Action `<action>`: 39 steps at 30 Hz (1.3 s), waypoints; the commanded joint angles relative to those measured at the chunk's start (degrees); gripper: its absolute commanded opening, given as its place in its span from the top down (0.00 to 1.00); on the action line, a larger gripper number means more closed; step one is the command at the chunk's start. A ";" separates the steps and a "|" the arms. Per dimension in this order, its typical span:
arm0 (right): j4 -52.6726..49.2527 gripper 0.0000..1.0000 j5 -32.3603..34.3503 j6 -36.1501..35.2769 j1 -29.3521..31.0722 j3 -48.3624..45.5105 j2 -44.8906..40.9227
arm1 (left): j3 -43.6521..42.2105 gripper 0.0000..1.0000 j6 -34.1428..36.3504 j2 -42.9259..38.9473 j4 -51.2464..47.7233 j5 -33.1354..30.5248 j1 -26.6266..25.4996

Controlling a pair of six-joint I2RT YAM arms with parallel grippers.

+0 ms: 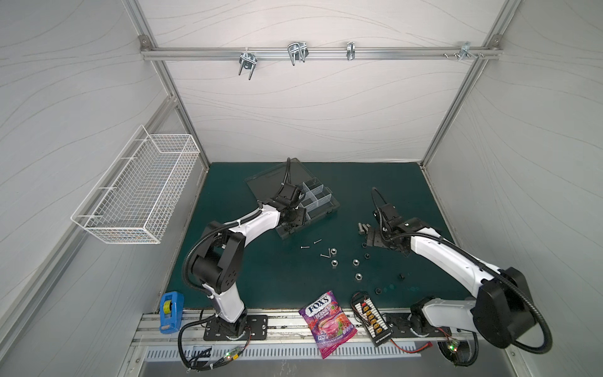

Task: Sort the screws and nuts into containers
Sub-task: 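Pull the left gripper back while the right gripper lowers toward silver bolts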

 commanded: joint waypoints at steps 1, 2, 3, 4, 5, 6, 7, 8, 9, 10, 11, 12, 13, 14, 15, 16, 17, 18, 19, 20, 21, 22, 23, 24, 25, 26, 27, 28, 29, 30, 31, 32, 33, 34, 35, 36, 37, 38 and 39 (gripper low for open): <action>0.67 0.01 -0.03 1.72 1.50 1.85 2.47 | -2.58 0.12 -3.58 -6.18 3.28 -0.90 -0.11; 1.13 0.01 0.14 1.93 1.96 1.96 3.27 | -4.07 0.01 -4.51 -7.87 4.28 -1.22 -0.17; 1.51 0.01 0.24 1.91 2.18 2.07 3.99 | -5.35 0.01 -5.24 -9.28 4.92 -1.57 -0.13; 2.00 0.01 0.29 1.95 2.37 2.29 4.95 | -6.73 0.01 -5.85 -10.85 5.63 -1.83 -0.05; 2.41 0.01 0.45 1.83 2.43 2.51 5.73 | -7.70 0.01 -6.42 -12.26 6.10 -2.21 -0.12; 2.75 0.01 0.55 1.79 2.45 2.85 6.84 | -9.10 0.01 -7.06 -13.78 6.63 -2.48 -0.16; 3.10 0.01 0.59 1.59 2.40 3.30 7.93 | -10.22 0.01 -7.54 -15.26 7.27 -2.44 -0.13; 3.56 0.01 0.80 1.53 2.39 3.76 8.89 | -11.48 0.01 -8.11 -16.78 7.84 -2.36 -0.16; 3.81 0.01 1.10 1.54 2.48 4.07 9.86 | -12.54 0.01 -8.65 -18.17 8.26 -2.41 -0.08; 4.10 0.01 1.63 1.45 2.48 4.48 10.82 | -13.77 0.01 -9.38 -19.72 8.75 -2.58 -0.10; 4.51 0.01 1.96 1.25 2.47 4.72 11.72 | -14.77 0.01 -9.90 -20.91 9.10 -2.71 -0.08; 5.00 0.01 2.46 1.19 2.43 4.94 12.55 | -15.76 0.01 -10.40 -22.31 9.38 -2.68 -0.07; 5.52 0.01 2.93 1.02 2.48 5.10 13.64 | -16.54 0.01 -10.90 -23.55 9.48 -2.99 -0.06; 5.93 0.01 3.45 1.00 2.41 5.29 14.59 | -17.47 0.01 -11.36 -24.66 9.47 -3.46 -0.05; 6.30 0.01 3.91 0.82 2.43 5.45 15.54 | -18.02 0.01 -11.76 -25.69 9.40 -3.98 -0.09; 6.54 0.01 4.32 0.61 2.38 5.72 16.62 | -18.74 0.01 -12.17 -26.81 9.40 -4.81 -0.04; 6.74 0.01 4.61 0.54 2.26 6.03 17.61 | -19.59 0.01 -12.76 -28.06 9.51 -5.68 -0.01; 6.99 0.01 4.62 0.39 2.17 6.33 18.56 | -20.24 0.01 -13.23 -29.15 9.53 -6.42 -0.11; 7.39 0.01 4.72 0.35 2.12 6.56 19.46 | -20.94 0.01 -13.70 -30.32 9.87 -7.27 -0.08; 7.70 0.01 4.76 0.33 2.04 6.85 20.33 | -21.70 0.01 -14.29 -31.50 10.14 -8.03 -0.08; 7.96 0.01 4.84 0.37 1.99 7.13 20.94 | -22.23 0.01 -14.70 -32.45 10.42 -8.65 -0.08; 8.17 0.01 5.03 0.44 2.01 7.47 21.75 | -22.83 0.01 -15.15 -33.39 10.69 -9.34 -0.04; 8.46 0.01 5.24 0.42 1.93 7.66 22.32 | -23.24 0.01 -15.54 -34.20 10.82 -10.06 -0.08; 8.81 0.01 5.27 0.48 1.74 7.89 23.00 | -23.60 0.01 -15.87 -34.89 10.98 -10.70 -0.03; 9.36 0.01 5.23 0.47 1.51 8.08 23.65 | -23.99 0.01 -15.92 -35.48 11.22 -11.03 -0.04; 9.68 0.01 5.32 0.52 1.28 8.19 24.15 | -24.17 0.01 -15.92 -35.88 11.32 -11.35 -0.02; 9.86 0.01 5.33 0.58 0.92 8.42 24.78 | -24.39 0.01 -15.92 -36.14 11.44 -11.53 -0.05; 10.23 0.01 5.34 0.59 0.61 8.59 25.26 | -24.49 0.01 -15.77 -36.30 11.51 -11.66 -0.05; 10.26 0.01 5.26 0.60 0.22 8.72 25.60 | -24.50 0.01 -15.67 -36.30 11.51 -11.73 -0.08; 10.43 0.01 5.09 0.59 -0.22 8.81 25.82 | -24.47 0.01 -15.70 -36.27 11.38 -11.73 -0.08; 10.43 0.01 4.91 0.62 -0.48 8.82 25.94 | -24.50 0.01 -15.66 -36.11 11.49 -11.75 -0.07; 10.43 0.01 4.79 0.64 -0.73 8.74 25.94 | -24.45 0.01 -15.74 -36.06 11.50 -11.81 -0.09; 10.30 0.02 4.67 0.65 -0.77 8.44 25.75 | -24.41 0.01 -15.83 -35.80 11.51 -11.65 -0.08; 10.17 0.02 4.72 0.68 -0.86 8.15 25.47 | -24.41 0.01 -15.88 -35.65 11.58 -11.64 -0.08; 10.09 0.02 4.67 0.84 -0.86 7.83 25.20 | -24.41 0.01 -15.92 -35.57 11.61 -11.64 -0.08; 9.94 0.02 4.68 1.00 -0.92 7.37 24.82 | -24.45 0.01 -15.92 -35.43 11.84 -11.71 -0.04; 9.75 0.03 4.76 1.26 -1.04 6.90 24.36 | -24.41 0.01 -15.92 -35.38 11.99 -11.71 -0.08; 9.59 0.03 4.66 1.59 -1.27 6.16 23.97 | -24.25 0.01 -15.92 -35.26 12.11 -11.62 -0.08; 9.56 0.03 4.43 1.88 -1.55 5.57 23.46 | -24.09 0.01 -15.92 -35.25 12.21 -11.55 -0.08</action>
